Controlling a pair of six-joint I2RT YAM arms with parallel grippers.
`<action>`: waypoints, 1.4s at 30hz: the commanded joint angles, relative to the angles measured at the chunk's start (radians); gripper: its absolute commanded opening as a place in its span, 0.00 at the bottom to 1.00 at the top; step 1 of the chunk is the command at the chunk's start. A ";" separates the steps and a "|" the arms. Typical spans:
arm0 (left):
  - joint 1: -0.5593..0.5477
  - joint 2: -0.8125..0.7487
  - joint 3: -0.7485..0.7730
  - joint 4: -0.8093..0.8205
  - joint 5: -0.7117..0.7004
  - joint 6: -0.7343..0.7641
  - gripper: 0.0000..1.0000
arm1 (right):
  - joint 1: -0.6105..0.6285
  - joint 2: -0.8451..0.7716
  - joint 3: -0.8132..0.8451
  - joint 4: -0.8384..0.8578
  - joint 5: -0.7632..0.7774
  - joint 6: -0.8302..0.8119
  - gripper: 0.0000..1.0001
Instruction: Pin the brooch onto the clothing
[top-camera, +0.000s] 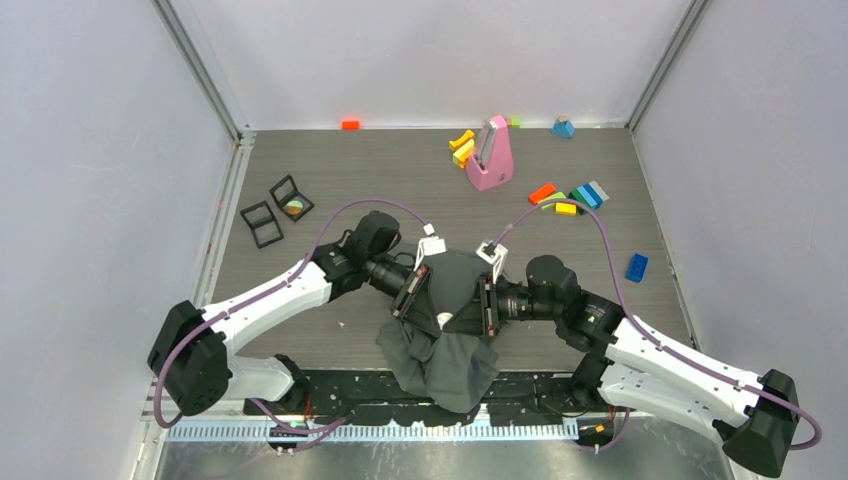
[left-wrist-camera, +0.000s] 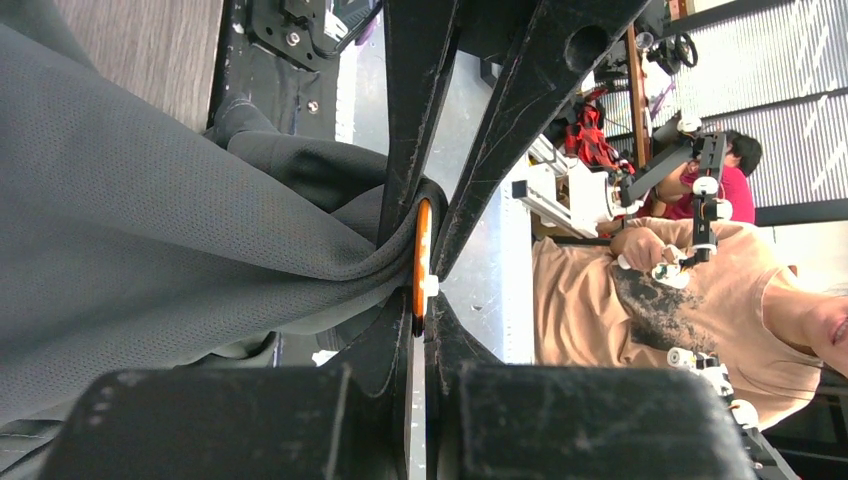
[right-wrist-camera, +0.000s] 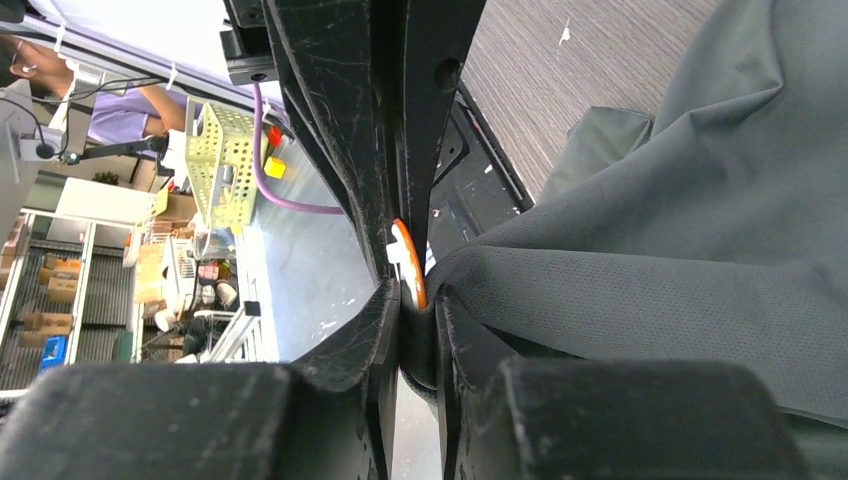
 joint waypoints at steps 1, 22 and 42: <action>-0.015 -0.015 0.009 0.027 0.104 -0.011 0.00 | -0.013 0.006 0.033 0.001 0.192 -0.007 0.15; -0.015 -0.022 0.004 0.028 0.082 -0.010 0.00 | -0.014 -0.022 0.033 -0.048 0.348 0.020 0.12; 0.026 0.049 0.026 -0.058 -0.024 0.016 0.00 | -0.014 -0.084 0.031 -0.063 0.316 0.003 0.14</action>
